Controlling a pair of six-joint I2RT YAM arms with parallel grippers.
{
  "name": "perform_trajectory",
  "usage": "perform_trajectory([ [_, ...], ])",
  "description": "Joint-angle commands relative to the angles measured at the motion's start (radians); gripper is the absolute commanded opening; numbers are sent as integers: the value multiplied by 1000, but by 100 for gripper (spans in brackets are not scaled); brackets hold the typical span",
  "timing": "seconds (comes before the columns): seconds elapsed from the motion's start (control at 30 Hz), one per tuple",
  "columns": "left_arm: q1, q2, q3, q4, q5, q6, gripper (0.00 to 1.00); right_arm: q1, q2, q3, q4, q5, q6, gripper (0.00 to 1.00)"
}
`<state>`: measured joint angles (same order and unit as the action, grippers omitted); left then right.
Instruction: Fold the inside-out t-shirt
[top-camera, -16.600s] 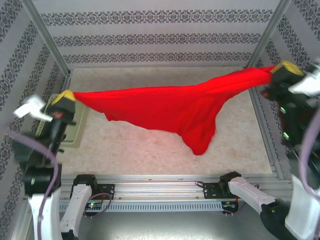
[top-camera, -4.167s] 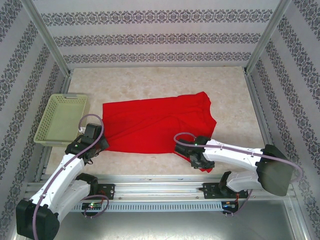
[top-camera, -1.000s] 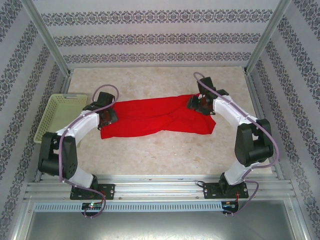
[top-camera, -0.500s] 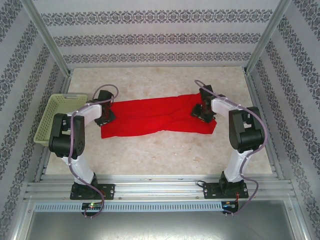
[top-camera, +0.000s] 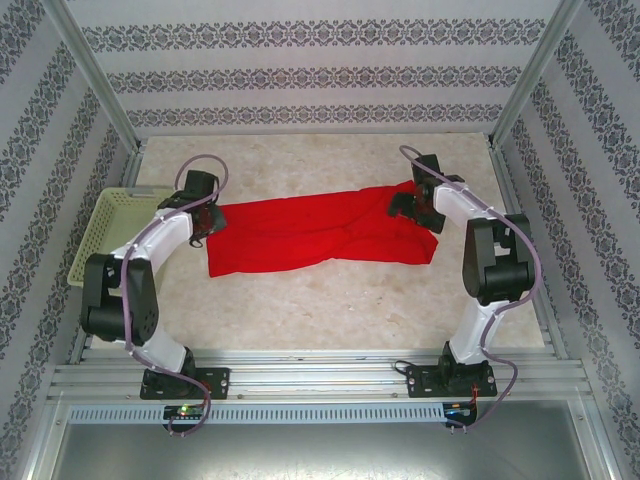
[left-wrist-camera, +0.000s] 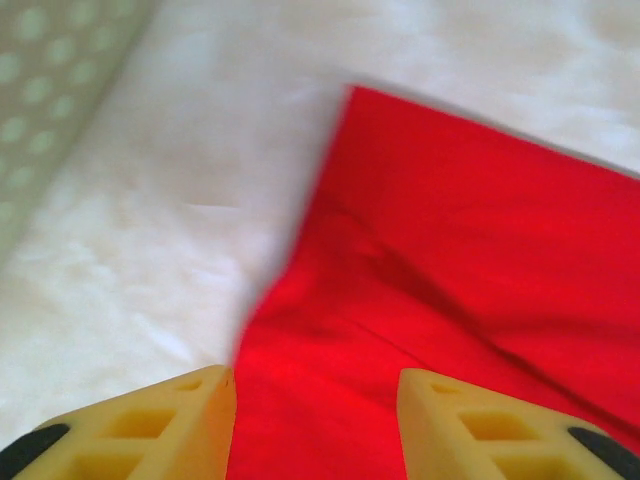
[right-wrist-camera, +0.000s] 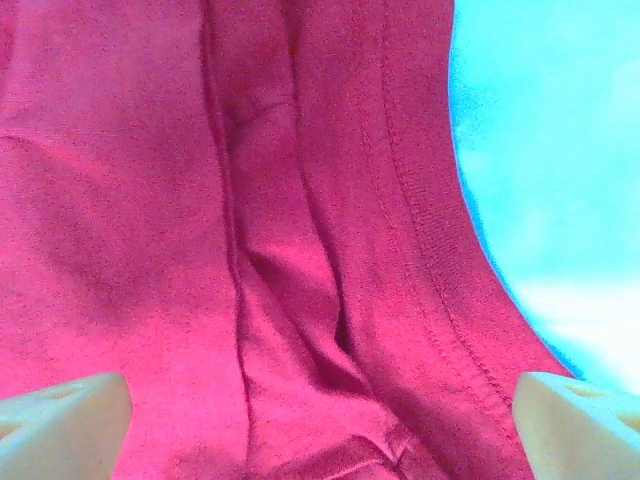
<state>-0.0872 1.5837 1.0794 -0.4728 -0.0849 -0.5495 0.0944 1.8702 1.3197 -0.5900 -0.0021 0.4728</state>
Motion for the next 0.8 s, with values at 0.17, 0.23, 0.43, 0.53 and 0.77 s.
perform_trajectory([
  [0.17, -23, 99, -23, 76, 143, -23, 51, 7, 98, 130, -126, 74, -80, 98],
  [0.23, -19, 126, -32, 91, 150, -33, 53, 5, 134, 160, -144, 79, -83, 98],
  [0.43, 11, 196, -60, 117, 166, -63, 57, 16, 229, 238, -179, 19, -80, 97],
  [0.53, 20, 208, -81, 133, 179, -74, 58, 34, 260, 272, -193, -13, -81, 91],
  [0.77, 20, 174, -142, 163, 172, -92, 58, 91, 330, 363, -246, -23, -79, 73],
])
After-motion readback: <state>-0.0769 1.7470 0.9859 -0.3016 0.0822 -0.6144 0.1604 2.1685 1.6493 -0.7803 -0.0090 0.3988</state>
